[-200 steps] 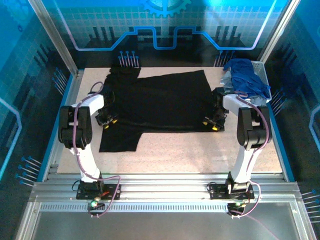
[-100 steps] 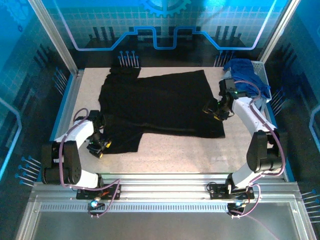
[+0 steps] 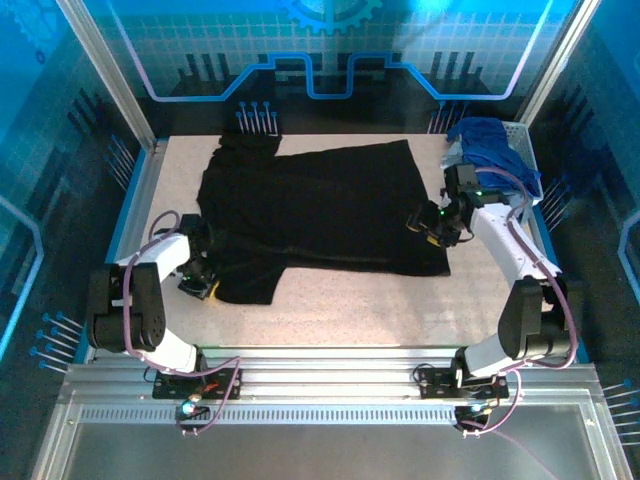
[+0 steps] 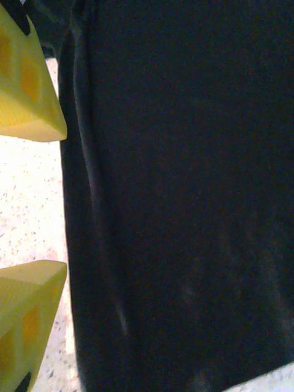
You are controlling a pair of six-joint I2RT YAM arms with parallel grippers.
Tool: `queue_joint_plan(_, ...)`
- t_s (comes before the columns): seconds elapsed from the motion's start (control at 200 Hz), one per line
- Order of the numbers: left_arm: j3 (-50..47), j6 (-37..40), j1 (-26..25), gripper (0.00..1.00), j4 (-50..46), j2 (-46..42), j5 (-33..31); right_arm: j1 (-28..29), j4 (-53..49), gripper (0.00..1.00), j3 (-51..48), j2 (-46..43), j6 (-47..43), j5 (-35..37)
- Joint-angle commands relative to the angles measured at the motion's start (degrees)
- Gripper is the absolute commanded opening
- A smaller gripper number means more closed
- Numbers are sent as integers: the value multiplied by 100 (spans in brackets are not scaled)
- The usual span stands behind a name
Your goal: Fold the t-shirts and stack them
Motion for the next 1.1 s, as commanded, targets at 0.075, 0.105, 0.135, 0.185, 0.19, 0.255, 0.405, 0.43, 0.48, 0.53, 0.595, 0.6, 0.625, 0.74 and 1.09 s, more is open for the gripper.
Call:
queue_joint_plan(0.075,39,-196,-200,0,-283,-686,-309,-565,-371,49,-502,-162,580,275)
queue_joint_plan(0.105,59,-341,-301,0,-420,-853,-347,-658,-412,49,-552,-137,700,361)
queue_joint_plan(0.135,59,-504,-418,0,-572,-1027,-371,-767,-412,48,-620,-105,820,442)
queue_joint_plan(0.185,35,-823,-594,0,-777,-1340,-417,-903,-427,48,-708,-40,991,563)
queue_joint_plan(0.19,28,-851,-604,0,-791,-1368,-418,-917,-427,48,-718,-35,1007,583)
queue_joint_plan(0.255,-68,-1192,-793,0,-941,-1725,-393,-1084,-404,48,-826,60,1203,662)
queue_joint_plan(0.405,-218,-1488,-932,0,-1254,-2258,-309,-1232,-326,48,-952,323,1337,774)
queue_joint_plan(0.43,-230,-1492,-932,0,-1291,-2313,-297,-1246,-307,48,-967,375,1324,771)
queue_joint_plan(0.48,-259,-1493,-940,0,-1366,-2436,-282,-1254,-269,48,-1003,464,1314,741)
queue_joint_plan(0.53,-299,-1508,-940,0,-1428,-2530,-246,-1250,-240,48,-1058,524,1343,689)
queue_joint_plan(0.595,-353,-1527,-941,0,-1488,-2659,-195,-1251,-166,48,-1198,560,1412,665)
queue_joint_plan(0.6,-355,-1532,-941,0,-1489,-2669,-193,-1253,-156,48,-1213,564,1420,665)
queue_joint_plan(0.625,-379,-1541,-941,0,-1506,-2721,-183,-1268,-91,48,-1271,573,1428,663)
queue_joint_plan(0.74,-432,-1544,-941,0,-1626,-2865,-139,-1306,134,46,-1346,788,1384,691)
queue_joint_plan(1.09,-581,-1692,-958,0,-1892,-3274,17,-1302,477,27,-1266,1355,1222,569)
